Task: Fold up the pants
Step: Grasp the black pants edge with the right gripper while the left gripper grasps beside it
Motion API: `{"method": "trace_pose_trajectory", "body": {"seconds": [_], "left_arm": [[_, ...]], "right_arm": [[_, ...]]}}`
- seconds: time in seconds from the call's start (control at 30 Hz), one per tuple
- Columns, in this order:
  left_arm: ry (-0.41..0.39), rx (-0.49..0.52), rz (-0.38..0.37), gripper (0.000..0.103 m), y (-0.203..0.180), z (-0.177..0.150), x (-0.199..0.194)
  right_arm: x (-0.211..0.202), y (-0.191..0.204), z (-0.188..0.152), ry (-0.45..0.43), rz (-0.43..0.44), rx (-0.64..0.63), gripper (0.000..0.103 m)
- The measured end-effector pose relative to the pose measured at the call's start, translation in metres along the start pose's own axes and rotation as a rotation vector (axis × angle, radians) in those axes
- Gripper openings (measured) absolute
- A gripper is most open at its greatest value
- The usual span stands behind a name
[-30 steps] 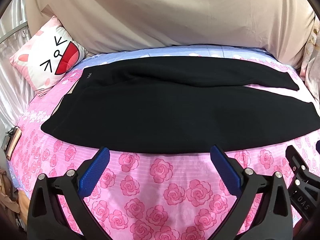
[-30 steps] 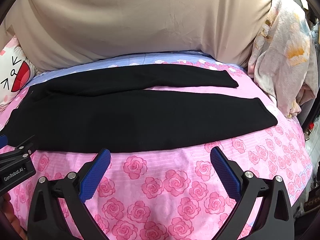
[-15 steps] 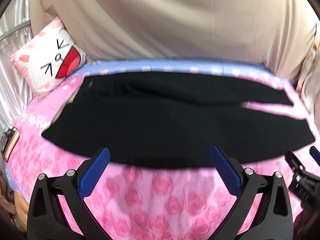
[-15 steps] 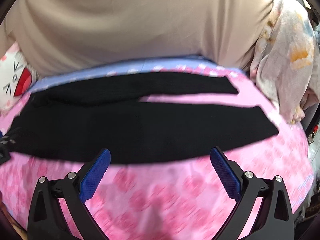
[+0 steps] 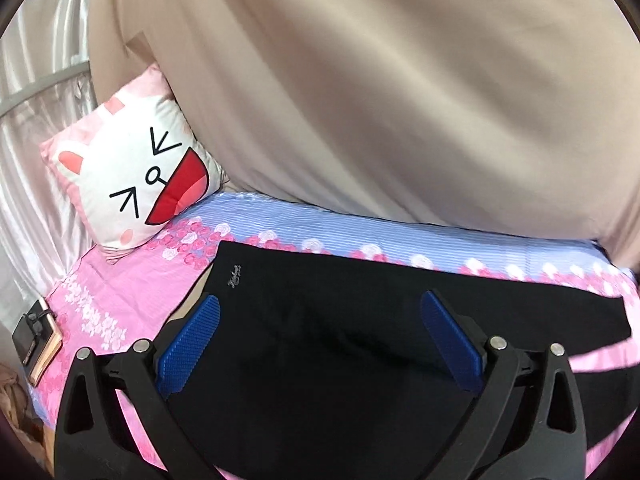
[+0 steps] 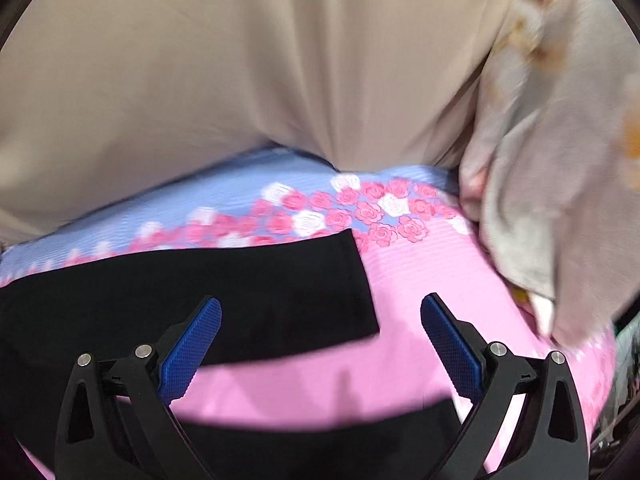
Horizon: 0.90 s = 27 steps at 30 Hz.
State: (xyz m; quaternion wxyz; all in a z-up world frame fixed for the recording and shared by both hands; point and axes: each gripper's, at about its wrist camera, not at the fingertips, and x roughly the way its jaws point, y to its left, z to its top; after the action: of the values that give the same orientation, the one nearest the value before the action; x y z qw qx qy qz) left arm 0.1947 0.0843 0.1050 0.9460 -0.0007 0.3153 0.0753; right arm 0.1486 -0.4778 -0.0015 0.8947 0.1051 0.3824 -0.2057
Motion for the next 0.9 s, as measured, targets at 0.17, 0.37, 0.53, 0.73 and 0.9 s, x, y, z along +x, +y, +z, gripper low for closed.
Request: {"method": "trace_pose_trajectory", "body": {"seconds": [0.17, 0.37, 0.53, 0.73, 0.9], "left_arm": [[0.075, -0.015, 0.059, 0.098, 0.026, 0.023, 0.065], [0.125, -0.093, 0.132, 0.098, 0.078, 0.034, 0.144], [0.173, -0.142, 0.217, 0.098, 0.121, 0.035, 0.210], [0.225, -0.139, 0.241, 0.098, 0.145, 0.038, 0.271], [0.340, -0.149, 0.146, 0.053, 0.147, 0.029, 0.310]], "right_arm": [[0.072, -0.006, 0.021, 0.086, 0.021, 0.004, 0.098], [0.123, 0.000, 0.021, 0.169, 0.063, 0.004, 0.095], [0.110, 0.009, 0.017, 0.113, 0.042, -0.034, 0.053], [0.095, -0.001, 0.009, 0.083, 0.037, 0.023, 0.014], [0.090, 0.001, 0.011, 0.068, 0.007, 0.022, 0.010]]}}
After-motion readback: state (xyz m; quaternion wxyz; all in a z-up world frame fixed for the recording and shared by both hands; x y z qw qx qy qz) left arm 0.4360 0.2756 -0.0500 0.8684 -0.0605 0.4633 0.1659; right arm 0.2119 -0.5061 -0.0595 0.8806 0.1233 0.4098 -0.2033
